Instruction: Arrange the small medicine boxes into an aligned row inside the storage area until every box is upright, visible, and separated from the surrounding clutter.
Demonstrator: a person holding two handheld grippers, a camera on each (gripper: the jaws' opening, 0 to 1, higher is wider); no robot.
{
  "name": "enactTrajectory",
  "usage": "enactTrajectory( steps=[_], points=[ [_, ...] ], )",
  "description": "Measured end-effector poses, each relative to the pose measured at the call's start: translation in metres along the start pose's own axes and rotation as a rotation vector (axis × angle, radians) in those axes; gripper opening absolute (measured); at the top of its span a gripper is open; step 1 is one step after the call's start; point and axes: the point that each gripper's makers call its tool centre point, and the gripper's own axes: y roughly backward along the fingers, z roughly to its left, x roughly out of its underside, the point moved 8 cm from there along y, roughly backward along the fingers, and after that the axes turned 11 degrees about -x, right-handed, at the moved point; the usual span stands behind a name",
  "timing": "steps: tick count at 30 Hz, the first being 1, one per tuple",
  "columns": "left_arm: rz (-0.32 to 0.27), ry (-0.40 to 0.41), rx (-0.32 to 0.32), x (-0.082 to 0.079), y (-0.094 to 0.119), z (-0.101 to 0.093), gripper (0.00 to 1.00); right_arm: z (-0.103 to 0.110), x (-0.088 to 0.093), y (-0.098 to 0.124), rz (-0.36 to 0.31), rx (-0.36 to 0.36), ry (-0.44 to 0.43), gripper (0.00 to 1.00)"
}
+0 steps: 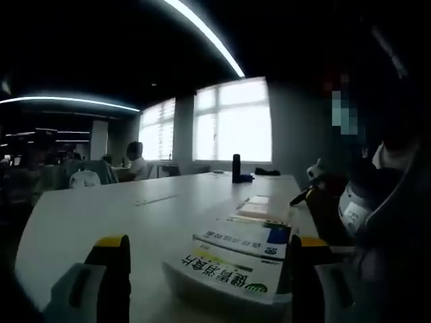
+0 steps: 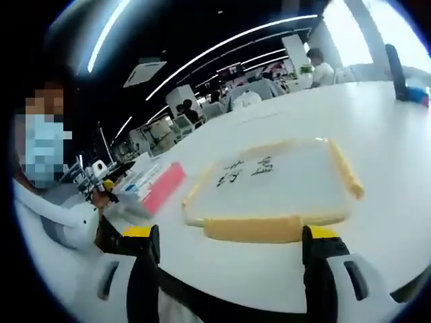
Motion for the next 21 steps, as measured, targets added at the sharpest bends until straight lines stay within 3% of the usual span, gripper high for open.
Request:
enactTrajectory(
  steps=[4,6,10,12,21],
  points=[
    [0.001,0.006,-0.010,0.001,0.003,0.001,0.99,-0.007,-0.005,0.008,-0.033,-0.012,-0.136,0.66],
    [0.001,0.005,-0.019,0.000,0.006,0.002,0.99,-0.011,-0.009,0.014,-0.077,-0.030,-0.196,0.55],
    [-0.009,0.002,-0.028,-0.004,0.009,0.004,0.99,-0.012,-0.015,0.018,-0.161,-0.069,-0.327,0.44],
    [-0.008,-0.006,-0.031,-0.005,0.009,0.005,0.99,-0.012,-0.012,0.013,-0.143,-0.073,-0.335,0.39],
    [-0.011,-0.003,-0.030,-0.004,0.010,0.008,0.99,-0.011,0.002,-0.010,-0.058,-0.059,-0.421,0.39]
  ],
)
